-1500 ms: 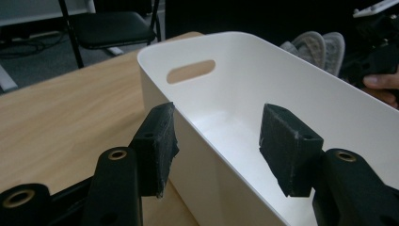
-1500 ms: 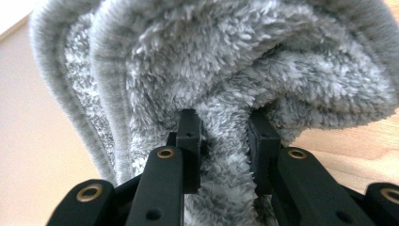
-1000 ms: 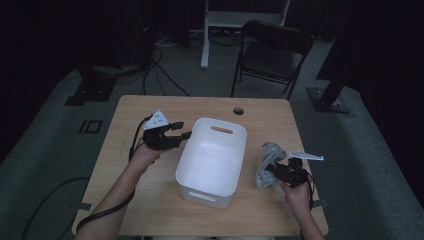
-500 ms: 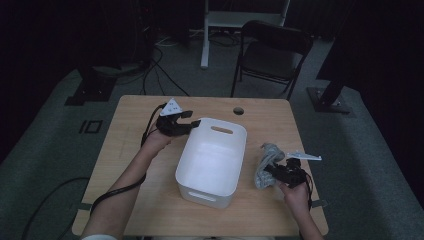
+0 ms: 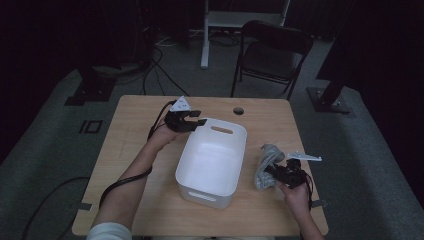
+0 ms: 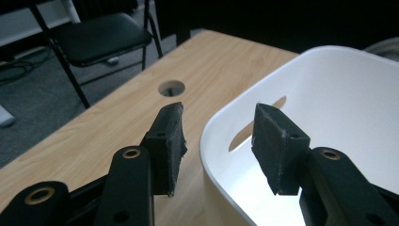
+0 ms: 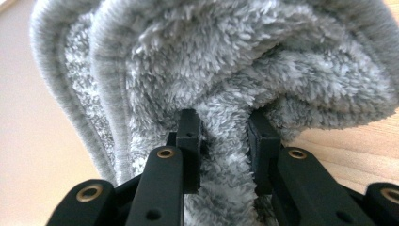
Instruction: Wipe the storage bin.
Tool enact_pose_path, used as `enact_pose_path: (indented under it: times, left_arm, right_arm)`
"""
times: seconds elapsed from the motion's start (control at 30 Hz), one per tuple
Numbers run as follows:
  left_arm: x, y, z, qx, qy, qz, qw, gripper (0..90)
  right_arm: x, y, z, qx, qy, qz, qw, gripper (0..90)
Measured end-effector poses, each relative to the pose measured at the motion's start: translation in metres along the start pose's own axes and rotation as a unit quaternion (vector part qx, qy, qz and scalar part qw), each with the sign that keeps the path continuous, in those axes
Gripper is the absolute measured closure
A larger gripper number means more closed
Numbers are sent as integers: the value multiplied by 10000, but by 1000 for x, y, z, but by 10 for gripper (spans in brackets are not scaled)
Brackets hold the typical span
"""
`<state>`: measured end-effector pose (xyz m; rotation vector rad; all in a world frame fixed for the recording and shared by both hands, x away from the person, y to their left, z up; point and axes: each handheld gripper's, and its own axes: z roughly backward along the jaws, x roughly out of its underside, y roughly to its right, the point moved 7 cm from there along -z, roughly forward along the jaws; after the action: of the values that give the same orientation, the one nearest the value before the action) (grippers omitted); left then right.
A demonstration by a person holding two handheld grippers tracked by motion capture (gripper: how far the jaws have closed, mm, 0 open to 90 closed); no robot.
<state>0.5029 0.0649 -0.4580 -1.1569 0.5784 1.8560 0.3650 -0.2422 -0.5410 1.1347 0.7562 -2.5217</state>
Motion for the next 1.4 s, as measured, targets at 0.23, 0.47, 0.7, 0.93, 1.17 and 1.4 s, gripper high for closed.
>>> enact_pose_path:
  times: [0.23,0.47,0.7,0.93,1.17,1.4]
  left_arm:
    - [1,-2,-14,201,-166,-11,9997,589]
    - [3,-5,-22,206,-165,75,9996,705]
    - [6,-6,-17,40,-172,51,9998,766]
    - [14,-4,-1,-124,-220,33,9997,805]
    - [17,-6,6,-45,-136,120,9998,778]
    - [13,-6,-3,38,-62,136,9999,672]
  right_arm:
    - [1,1,0,-16,-19,-22,10000,717]
    - [2,3,1,-5,-13,-40,10000,717]
    - [2,4,1,-3,-16,-59,10000,716]
    - [2,3,1,-5,-12,-68,10000,717]
    - [2,3,-1,-40,-20,-105,9999,717]
    - [3,5,-1,-29,-24,-117,9999,717]
